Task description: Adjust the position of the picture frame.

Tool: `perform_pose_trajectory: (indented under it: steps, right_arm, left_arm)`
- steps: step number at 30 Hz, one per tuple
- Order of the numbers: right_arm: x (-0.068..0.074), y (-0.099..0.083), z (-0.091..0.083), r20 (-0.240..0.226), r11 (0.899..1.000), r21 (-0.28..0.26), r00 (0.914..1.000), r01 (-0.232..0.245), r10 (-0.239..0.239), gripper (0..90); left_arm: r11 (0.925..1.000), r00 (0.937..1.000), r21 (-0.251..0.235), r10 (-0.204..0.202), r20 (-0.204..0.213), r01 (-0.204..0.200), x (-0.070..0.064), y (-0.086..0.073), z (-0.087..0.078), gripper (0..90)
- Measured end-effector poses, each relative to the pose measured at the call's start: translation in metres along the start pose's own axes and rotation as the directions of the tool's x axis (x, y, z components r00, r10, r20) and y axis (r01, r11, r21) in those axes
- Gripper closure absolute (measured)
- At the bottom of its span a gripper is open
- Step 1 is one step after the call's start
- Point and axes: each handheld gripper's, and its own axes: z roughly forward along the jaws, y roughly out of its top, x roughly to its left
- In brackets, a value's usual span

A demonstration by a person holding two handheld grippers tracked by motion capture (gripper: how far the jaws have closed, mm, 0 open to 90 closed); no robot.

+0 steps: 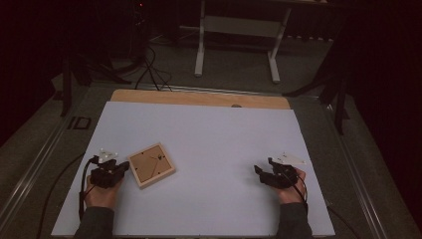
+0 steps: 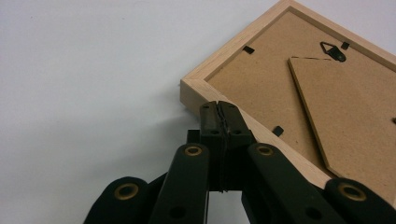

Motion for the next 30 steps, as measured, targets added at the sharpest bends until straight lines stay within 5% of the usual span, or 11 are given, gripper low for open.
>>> perform_pose_trajectory:
  steps: [11,24,30]
  right_arm:
    - [0.002,0.001,0.000,-0.012,1.000,-0.006,0.9999,-0.004,0.004,34.6]
    - [0.006,0.002,0.001,-0.021,1.000,-0.004,0.9998,0.006,-0.006,34.6]
    - [0.008,0.003,0.001,-0.024,1.000,-0.006,0.9996,0.013,-0.014,34.6]
  left_arm:
    - [0.9975,0.9973,0.002,0.071,-0.019,-0.071,-0.011,0.004,0.000,89.5]
    - [0.9954,0.9954,0.001,0.096,0.002,-0.096,-0.022,0.011,0.009,89.5]
    - [0.9955,0.9946,0.004,0.094,0.043,-0.095,-0.028,0.013,0.017,89.5]
